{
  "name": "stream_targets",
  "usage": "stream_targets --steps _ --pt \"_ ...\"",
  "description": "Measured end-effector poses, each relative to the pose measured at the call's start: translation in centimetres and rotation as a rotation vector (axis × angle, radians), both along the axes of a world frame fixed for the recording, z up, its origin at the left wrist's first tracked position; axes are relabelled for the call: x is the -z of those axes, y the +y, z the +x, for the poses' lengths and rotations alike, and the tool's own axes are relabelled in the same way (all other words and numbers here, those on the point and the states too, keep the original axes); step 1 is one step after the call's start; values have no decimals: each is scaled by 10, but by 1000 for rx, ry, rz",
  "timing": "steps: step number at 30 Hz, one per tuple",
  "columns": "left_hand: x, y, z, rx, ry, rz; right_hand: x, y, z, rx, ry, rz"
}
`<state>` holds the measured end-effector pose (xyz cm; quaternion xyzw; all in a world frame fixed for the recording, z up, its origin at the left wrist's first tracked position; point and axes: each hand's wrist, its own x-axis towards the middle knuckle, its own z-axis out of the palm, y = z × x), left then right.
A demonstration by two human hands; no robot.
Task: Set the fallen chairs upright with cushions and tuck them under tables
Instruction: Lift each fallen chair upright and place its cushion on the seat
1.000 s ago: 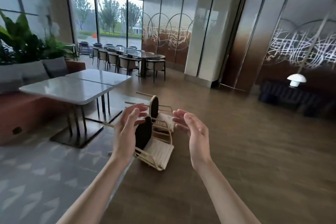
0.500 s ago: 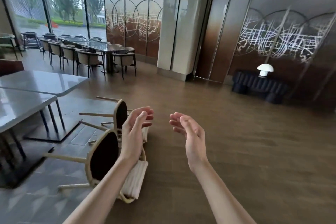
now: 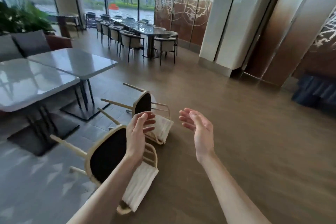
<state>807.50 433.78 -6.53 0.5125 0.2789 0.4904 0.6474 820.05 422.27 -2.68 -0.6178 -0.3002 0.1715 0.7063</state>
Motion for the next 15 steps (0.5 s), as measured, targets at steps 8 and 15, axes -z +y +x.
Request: stream_targets --steps 8,15 --pt "21 104 50 -309 69 -91 20 150 88 -319 9 -86" --pt "99 227 106 -588 105 -221 74 285 148 -478 73 -261"
